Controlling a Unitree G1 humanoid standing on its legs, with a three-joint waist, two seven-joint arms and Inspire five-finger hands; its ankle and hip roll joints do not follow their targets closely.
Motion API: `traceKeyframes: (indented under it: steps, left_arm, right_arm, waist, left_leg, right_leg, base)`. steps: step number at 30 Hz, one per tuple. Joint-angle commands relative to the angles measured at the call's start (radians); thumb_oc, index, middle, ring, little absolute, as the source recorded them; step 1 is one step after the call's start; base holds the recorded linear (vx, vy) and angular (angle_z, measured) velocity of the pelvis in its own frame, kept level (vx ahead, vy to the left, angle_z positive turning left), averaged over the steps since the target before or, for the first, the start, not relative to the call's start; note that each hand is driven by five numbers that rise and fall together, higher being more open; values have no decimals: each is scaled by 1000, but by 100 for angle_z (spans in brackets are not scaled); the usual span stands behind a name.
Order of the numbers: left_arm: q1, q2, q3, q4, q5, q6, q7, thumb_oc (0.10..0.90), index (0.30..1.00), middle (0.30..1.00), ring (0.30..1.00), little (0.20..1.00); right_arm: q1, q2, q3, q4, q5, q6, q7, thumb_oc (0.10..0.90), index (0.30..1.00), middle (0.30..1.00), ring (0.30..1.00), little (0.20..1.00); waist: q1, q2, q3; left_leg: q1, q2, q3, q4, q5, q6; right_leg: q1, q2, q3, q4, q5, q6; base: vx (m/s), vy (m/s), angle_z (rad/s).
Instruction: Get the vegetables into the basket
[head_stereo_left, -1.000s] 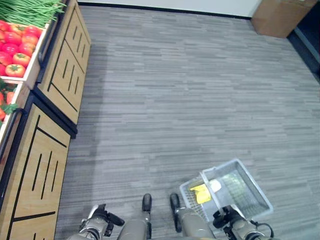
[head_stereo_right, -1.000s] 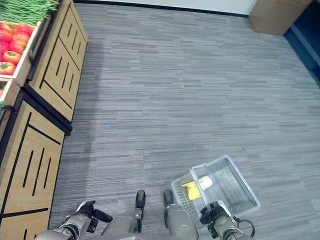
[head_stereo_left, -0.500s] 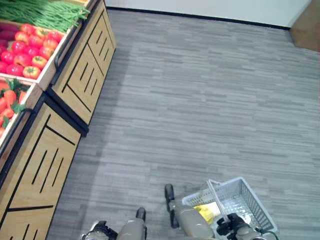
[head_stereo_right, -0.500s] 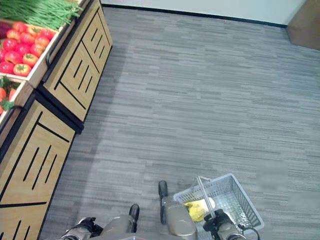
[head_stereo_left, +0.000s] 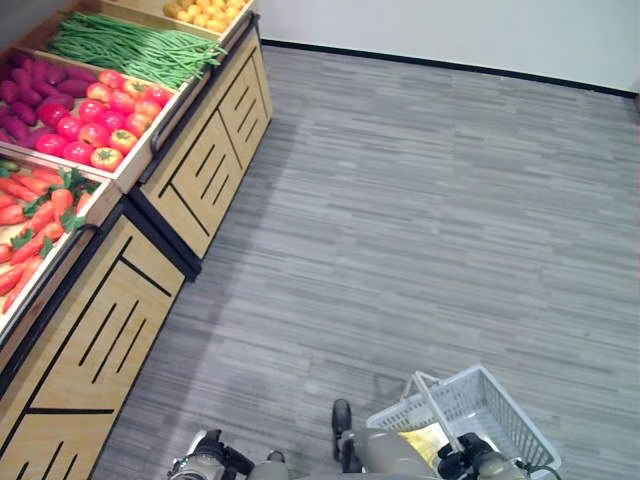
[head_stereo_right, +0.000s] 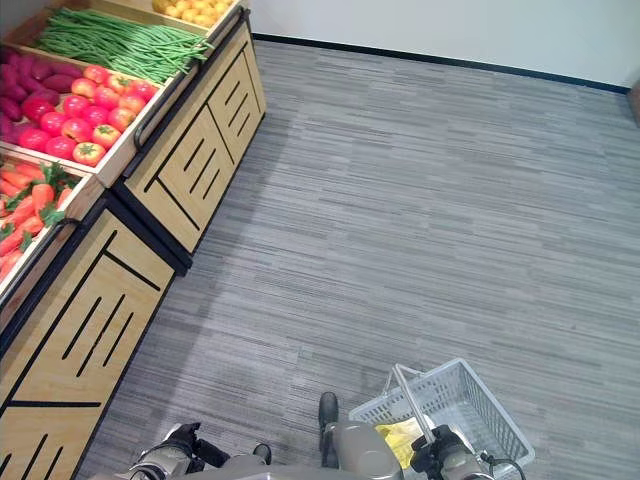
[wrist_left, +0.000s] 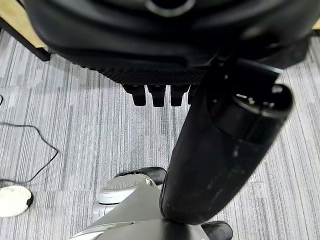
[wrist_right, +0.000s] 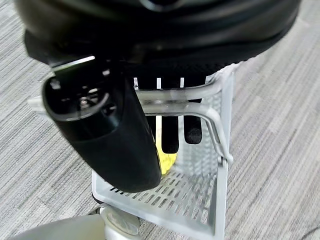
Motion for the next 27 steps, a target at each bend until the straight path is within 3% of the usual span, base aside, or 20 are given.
traceKeyframes:
  steps: [1,2,5,7,8,9,11,13,20,27]
  left_arm:
    - [13,16,-28,-46,-8,9,10,900,1000,1000,1000,1000]
    - [9,14,-32,-59,-16,9,9,900,1000,1000,1000,1000]
    - [8,9,-38,-60,-14,8,9,900,1000,1000,1000,1000]
    - [7,10,-39,-60,-13,7,11,900,1000,1000,1000,1000]
    - [4,8,-42,-67,-18,3,12,900,1000,1000,1000,1000]
    - [5,8,-44,-70,-19,4,13,900,1000,1000,1000,1000]
    - [9,8,-45,-77,-21,0,16,900,1000,1000,1000,1000]
    - [19,5,-45,-81,-17,-4,16,900,1000,1000,1000,1000]
    - [34,8,-37,-70,-10,0,15,900,1000,1000,1000,1000]
    - [34,27,-20,-41,5,3,19,900,1000,1000,1000,1000]
  right_arm:
    - [16,-40,-10,3,-15,-6,-6,400,300,300,300,300]
    - [23,-44,-16,12,-16,0,-5,400,300,300,300,300]
    - [22,-47,-17,18,-21,3,-8,400,300,300,300,300]
    - [23,-47,-16,18,-21,3,-9,400,300,300,300,300]
    - [22,-51,-15,15,-21,3,-12,400,300,300,300,300]
    - [24,-49,-13,14,-20,2,-13,400,300,300,300,300]
    - [23,-48,-3,11,-20,-3,-20,400,300,300,300,300]
    - [24,-44,2,13,-24,-5,-23,400,300,300,300,300]
    - [26,-29,9,27,-37,-4,-18,400,300,300,300,300]
    - [10,-9,12,29,-49,0,-6,400,300,300,300,300]
  waist:
    - [-11,-7,42]
    - [1,-10,51]
    - [26,-28,56]
    - [35,-36,59]
    - [51,-38,68]
    - [63,-44,72]
    - [98,-25,84]
    - [124,-20,88]
    - [145,-23,73]
    - [151,-68,13]
  left_leg:
    - [124,25,163,38,294,41]
    - [75,36,218,12,279,55]
    - [-31,4,238,-40,206,69]
    - [-73,-2,261,-71,193,70]
    - [-163,-2,284,-109,234,69]
    - [-170,-7,283,-110,234,68]
    - [-246,-20,275,-195,343,68]
    - [-278,-38,290,-267,387,73]
    - [-262,-30,313,-266,408,79]
    - [-261,-43,386,-193,325,125]
  right_leg:
    - [-61,-18,126,54,46,69]
    - [-22,-29,129,41,36,71]
    - [30,-49,148,3,23,81]
    - [49,-55,155,-10,18,85]
    - [78,-54,160,-26,16,87]
    - [92,-53,174,-23,8,87]
    - [150,-11,227,-22,-22,73]
    - [202,20,294,-18,-52,64]
    - [281,22,365,-32,-93,68]
    - [320,-85,418,-73,-101,118]
  base:
    - [146,-83,22]
    - [137,-70,26]
    - [173,-67,39]
    - [130,-29,22]
    - [129,-14,-15]
    - [220,-4,-7]
    - [334,40,21]
    - [368,65,-32]
    - [179,84,-83]
    - [173,147,-45]
